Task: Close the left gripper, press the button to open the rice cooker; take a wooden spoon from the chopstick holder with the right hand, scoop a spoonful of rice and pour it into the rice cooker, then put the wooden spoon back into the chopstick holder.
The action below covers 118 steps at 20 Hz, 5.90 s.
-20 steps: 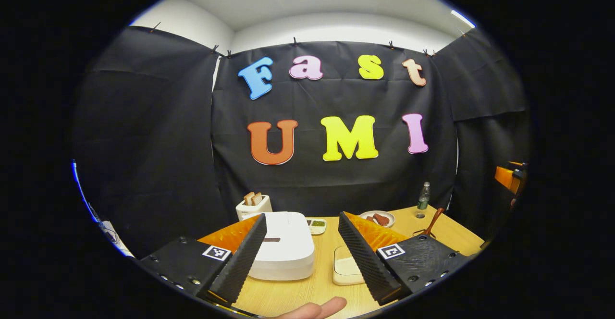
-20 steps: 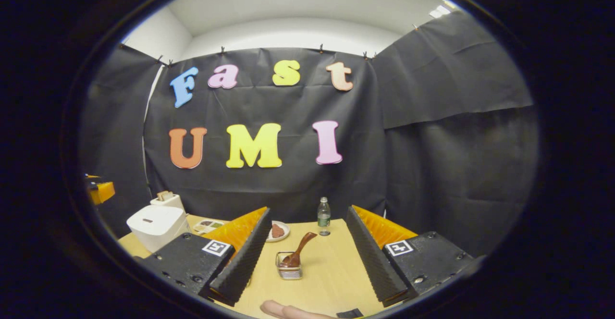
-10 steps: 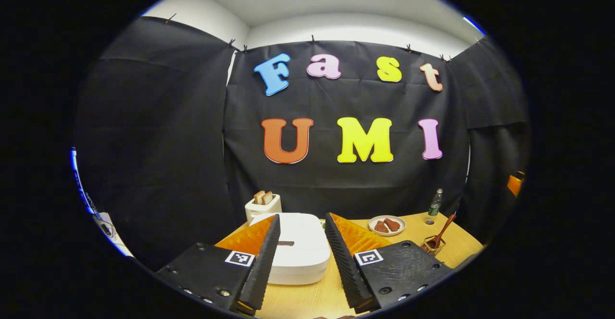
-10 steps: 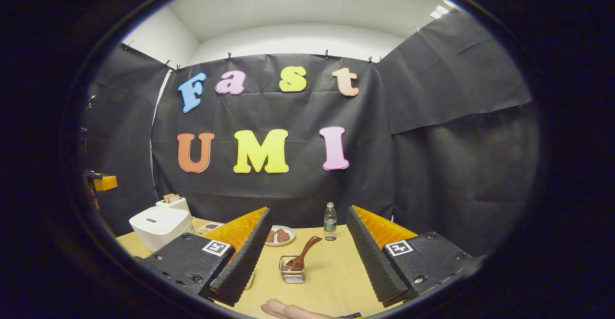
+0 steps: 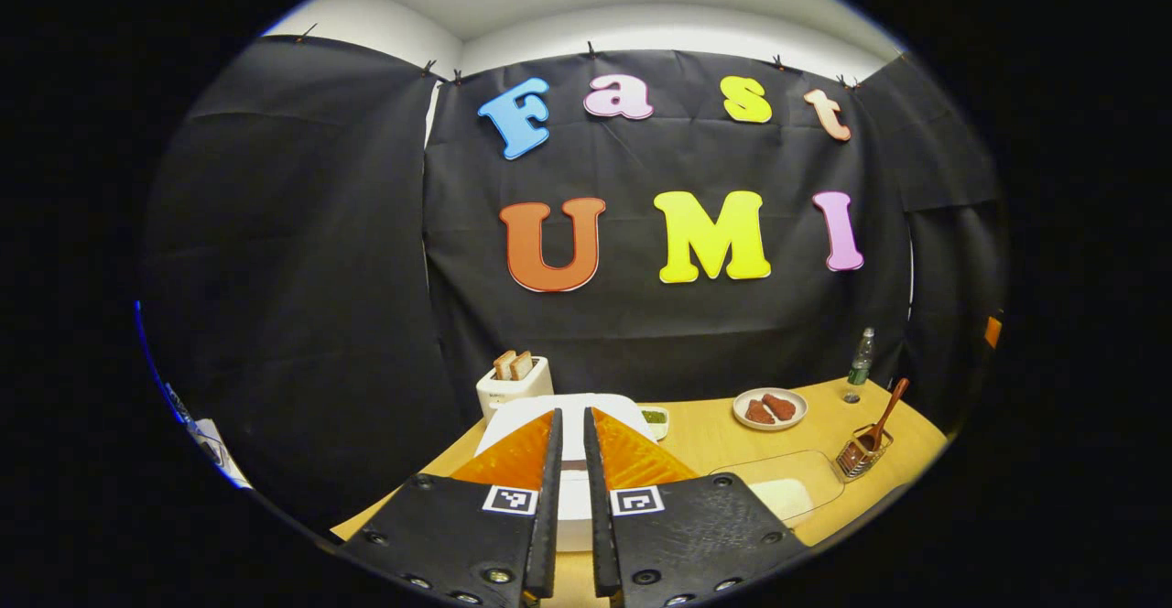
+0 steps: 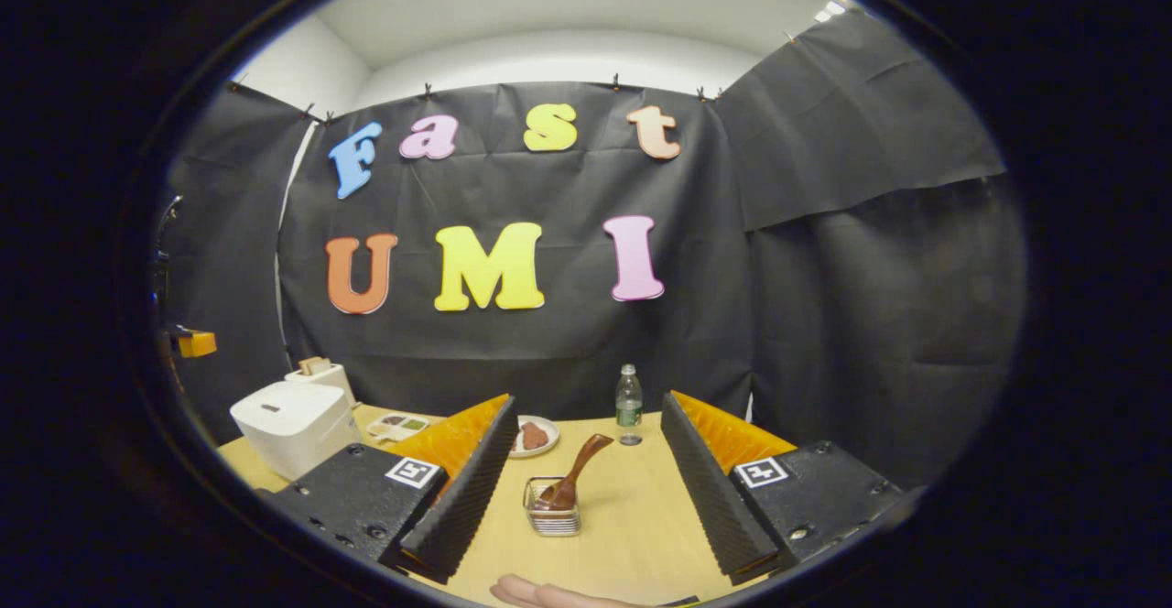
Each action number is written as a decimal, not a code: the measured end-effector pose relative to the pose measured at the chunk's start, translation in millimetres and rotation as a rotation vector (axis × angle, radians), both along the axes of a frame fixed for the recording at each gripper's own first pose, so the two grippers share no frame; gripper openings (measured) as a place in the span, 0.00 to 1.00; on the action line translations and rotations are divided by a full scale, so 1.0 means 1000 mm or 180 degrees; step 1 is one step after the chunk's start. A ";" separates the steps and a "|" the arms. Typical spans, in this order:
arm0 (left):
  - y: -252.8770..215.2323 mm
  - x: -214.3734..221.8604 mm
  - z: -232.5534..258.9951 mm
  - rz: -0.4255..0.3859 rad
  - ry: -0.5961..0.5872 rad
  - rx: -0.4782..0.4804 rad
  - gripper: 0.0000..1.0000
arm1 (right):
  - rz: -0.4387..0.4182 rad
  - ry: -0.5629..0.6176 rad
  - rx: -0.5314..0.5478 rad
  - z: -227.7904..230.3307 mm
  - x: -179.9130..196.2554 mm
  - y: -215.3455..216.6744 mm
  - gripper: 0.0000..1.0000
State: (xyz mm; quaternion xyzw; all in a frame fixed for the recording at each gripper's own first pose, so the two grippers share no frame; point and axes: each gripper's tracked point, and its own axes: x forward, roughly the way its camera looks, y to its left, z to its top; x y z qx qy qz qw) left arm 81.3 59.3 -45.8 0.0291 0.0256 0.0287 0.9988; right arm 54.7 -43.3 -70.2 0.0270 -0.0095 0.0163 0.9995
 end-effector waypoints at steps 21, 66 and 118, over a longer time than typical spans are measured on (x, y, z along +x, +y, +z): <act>0.037 0.099 -0.126 0.0334 0.1174 -0.0155 0.00 | -0.0036 0.0282 -0.0143 -0.066 0.047 0.009 1.00; 0.029 -0.052 -0.041 0.0157 0.0405 -0.0564 0.97 | -0.0143 0.0498 -0.0196 -0.098 0.018 -0.004 1.00; 0.030 -0.131 -0.074 -0.0071 -0.0159 -0.0226 0.96 | 0.0811 0.0651 0.0413 -0.095 0.132 0.203 0.10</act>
